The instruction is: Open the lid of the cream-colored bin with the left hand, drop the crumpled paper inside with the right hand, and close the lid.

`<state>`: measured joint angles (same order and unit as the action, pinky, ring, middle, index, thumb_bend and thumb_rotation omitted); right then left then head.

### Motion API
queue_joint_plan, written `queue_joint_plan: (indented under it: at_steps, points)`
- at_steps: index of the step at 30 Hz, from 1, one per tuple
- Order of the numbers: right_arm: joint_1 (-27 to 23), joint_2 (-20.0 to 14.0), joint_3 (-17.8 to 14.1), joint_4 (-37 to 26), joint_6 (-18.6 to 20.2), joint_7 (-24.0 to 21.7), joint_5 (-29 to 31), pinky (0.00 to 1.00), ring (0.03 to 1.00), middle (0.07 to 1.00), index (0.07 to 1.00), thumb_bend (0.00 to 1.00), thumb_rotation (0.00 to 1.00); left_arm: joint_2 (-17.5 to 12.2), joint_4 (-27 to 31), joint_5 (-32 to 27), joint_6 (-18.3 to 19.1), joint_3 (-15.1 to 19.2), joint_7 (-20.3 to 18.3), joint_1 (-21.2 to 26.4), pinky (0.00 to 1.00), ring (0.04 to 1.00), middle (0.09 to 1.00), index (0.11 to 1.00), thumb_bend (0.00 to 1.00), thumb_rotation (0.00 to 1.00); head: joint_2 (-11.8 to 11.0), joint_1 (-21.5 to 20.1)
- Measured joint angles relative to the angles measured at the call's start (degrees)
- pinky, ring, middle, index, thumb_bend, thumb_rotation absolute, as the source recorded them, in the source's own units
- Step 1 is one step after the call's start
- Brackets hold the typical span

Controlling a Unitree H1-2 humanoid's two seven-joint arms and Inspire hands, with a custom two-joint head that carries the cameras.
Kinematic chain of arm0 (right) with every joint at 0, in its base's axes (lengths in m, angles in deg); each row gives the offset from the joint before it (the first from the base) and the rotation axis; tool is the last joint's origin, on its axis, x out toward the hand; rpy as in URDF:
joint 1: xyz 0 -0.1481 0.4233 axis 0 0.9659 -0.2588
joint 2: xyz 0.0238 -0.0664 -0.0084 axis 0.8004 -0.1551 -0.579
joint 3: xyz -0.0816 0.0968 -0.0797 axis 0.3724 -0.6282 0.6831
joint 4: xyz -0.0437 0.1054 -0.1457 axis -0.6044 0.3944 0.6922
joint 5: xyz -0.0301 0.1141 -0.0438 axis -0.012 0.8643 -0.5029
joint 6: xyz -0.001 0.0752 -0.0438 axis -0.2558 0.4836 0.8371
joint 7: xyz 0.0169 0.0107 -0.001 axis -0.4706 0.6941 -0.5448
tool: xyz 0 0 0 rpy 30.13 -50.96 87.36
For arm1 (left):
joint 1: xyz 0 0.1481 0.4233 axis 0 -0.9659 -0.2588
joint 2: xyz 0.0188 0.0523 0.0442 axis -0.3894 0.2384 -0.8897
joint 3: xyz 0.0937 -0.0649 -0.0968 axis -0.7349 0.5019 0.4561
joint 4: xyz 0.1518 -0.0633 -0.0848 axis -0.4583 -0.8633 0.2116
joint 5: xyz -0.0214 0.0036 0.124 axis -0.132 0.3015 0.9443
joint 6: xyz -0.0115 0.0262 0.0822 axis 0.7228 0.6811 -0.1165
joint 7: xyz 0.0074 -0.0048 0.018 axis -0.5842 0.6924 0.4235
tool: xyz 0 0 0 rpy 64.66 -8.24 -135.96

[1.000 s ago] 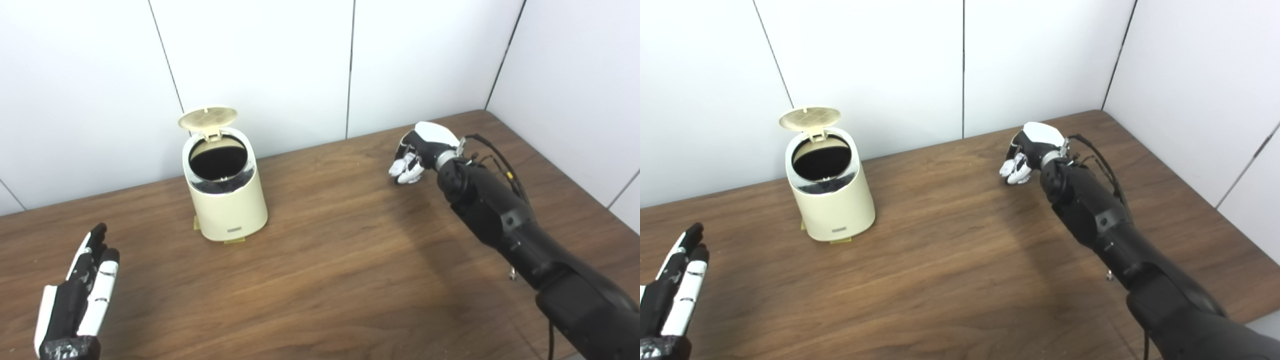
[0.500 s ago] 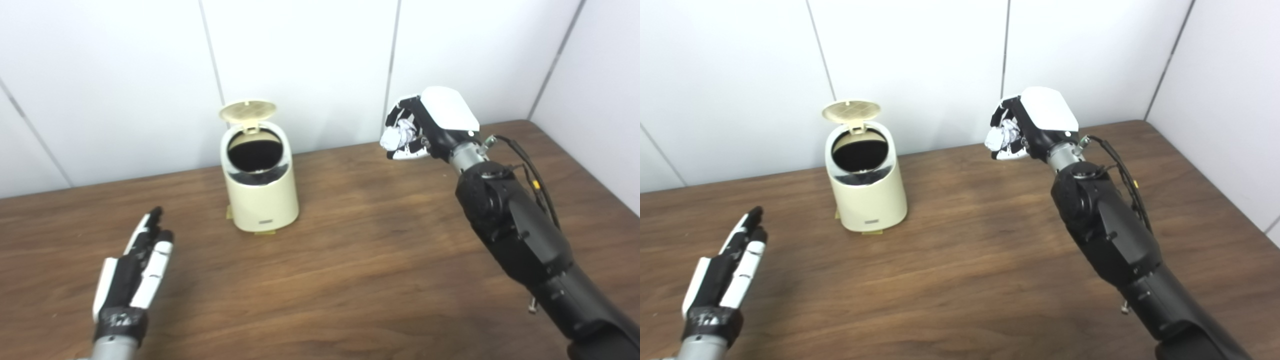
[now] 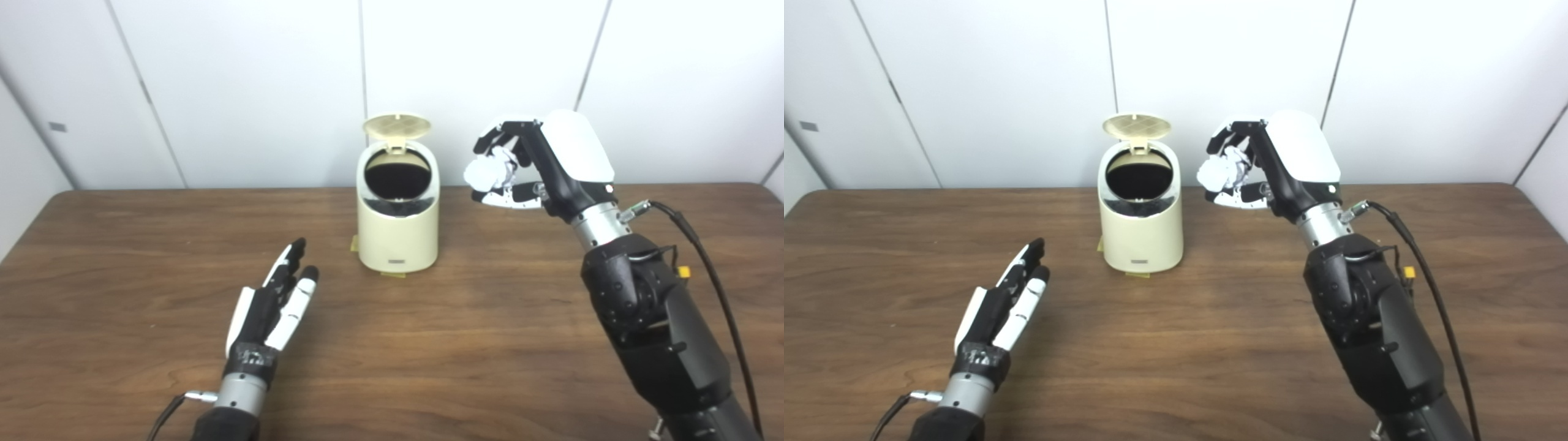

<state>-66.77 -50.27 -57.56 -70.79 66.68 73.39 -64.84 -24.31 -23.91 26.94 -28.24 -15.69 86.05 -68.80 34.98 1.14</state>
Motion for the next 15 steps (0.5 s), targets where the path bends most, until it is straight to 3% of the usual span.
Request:
queue_joint_plan:
  at_steps: [5, 12, 15]
  points:
    - [-3.04, 2.55, 0.90, 3.65, -4.92, 2.31, -0.38, 0.30, 0.379, 0.504, 0.526, 0.49, 0.00, 0.49, -0.58, 0.65, -0.39, -0.30, 0.38, -0.38, 1.00, 1.000, 1.000, 1.000, 0.55, 0.82, -0.26, 0.71]
    - [-6.08, 6.05, 0.95, 6.93, -5.44, 2.49, -0.08, 0.29, 0.388, 0.510, 0.543, 0.49, 0.00, 1.11, -1.32, 0.74, -0.57, -0.08, 1.33, -0.46, 1.00, 1.000, 1.000, 1.000, 0.56, 0.83, -0.62, 0.53]
    - [-6.56, 6.84, 1.18, 11.58, -6.09, 3.03, 0.14, 0.29, 0.384, 0.504, 0.551, 0.49, 0.00, 1.25, -1.49, 0.28, -0.59, -0.07, 1.45, -0.46, 1.00, 1.000, 1.000, 1.000, 0.57, 0.82, -0.62, 0.88]
